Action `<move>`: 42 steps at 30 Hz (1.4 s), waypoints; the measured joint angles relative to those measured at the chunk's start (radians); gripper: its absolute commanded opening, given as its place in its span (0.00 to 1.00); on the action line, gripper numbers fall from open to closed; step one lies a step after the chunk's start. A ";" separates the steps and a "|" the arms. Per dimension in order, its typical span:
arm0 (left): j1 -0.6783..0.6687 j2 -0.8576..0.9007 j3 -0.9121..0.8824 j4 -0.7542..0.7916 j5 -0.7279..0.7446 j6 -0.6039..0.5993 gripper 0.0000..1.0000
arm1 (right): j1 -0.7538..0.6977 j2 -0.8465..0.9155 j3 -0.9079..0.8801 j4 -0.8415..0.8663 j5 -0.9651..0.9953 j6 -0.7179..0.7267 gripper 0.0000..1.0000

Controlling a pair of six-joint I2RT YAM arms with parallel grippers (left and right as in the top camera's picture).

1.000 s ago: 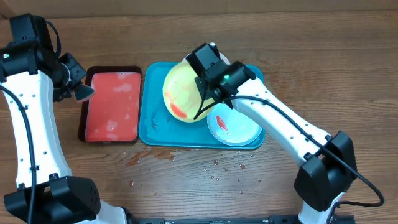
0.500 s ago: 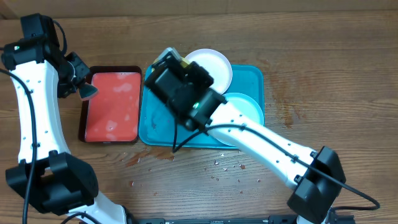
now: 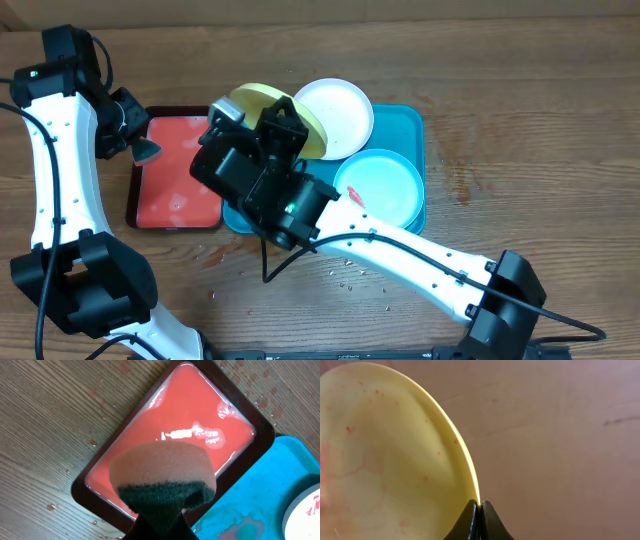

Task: Clean dirty plates on tray and stack at the side
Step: 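Lift the yellow plate with the right gripper and carry it right, then set the yellow plate down on the table right of the teal tray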

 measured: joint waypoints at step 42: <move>0.000 0.000 -0.001 -0.008 0.004 0.019 0.04 | -1.271 -0.029 -0.121 -0.386 -1.221 0.901 0.04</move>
